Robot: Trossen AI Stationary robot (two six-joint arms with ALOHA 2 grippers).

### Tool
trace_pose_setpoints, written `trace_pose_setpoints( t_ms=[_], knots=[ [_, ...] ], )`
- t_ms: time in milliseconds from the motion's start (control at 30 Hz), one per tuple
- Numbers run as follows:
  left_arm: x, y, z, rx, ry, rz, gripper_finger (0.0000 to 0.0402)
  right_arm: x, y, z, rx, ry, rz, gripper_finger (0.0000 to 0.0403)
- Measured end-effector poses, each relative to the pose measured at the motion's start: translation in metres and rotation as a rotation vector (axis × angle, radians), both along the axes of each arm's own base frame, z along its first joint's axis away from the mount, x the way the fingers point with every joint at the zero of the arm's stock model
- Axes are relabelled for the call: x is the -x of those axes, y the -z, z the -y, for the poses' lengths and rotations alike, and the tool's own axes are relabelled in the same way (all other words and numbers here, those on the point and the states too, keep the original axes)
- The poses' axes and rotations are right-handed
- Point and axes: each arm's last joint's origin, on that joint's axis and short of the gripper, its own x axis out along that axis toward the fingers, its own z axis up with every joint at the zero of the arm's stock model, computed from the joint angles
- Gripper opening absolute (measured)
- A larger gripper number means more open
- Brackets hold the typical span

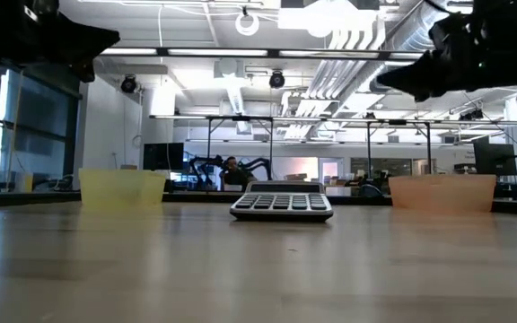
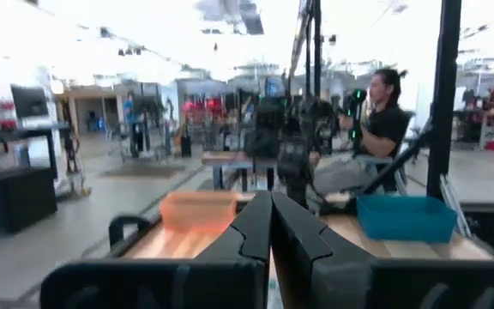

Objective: Sort crayons/erasers/pens/pencils in bins
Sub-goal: Return to Home Position

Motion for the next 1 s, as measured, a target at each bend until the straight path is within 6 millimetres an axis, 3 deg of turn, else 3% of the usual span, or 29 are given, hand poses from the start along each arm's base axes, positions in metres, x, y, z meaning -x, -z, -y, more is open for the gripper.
trace_pose_setpoints(
  t_ms=[233,700,1000],
  knots=[
    [-0.001,0.009,-0.001,0.022,-0.027,-0.083,0.0000,0.015,-0.009,-0.011,0.083,-0.023,0.042,0.0000],
    [-0.001,0.006,-0.001,0.023,-0.009,-0.051,0.0000,0.051,-0.019,-0.029,0.157,-0.063,0.174,0.0000],
    [0.000,0.004,-0.003,0.039,-0.073,-0.034,0.0001,0.049,-0.008,-0.027,0.158,-0.025,0.150,0.0000]
  ],
)
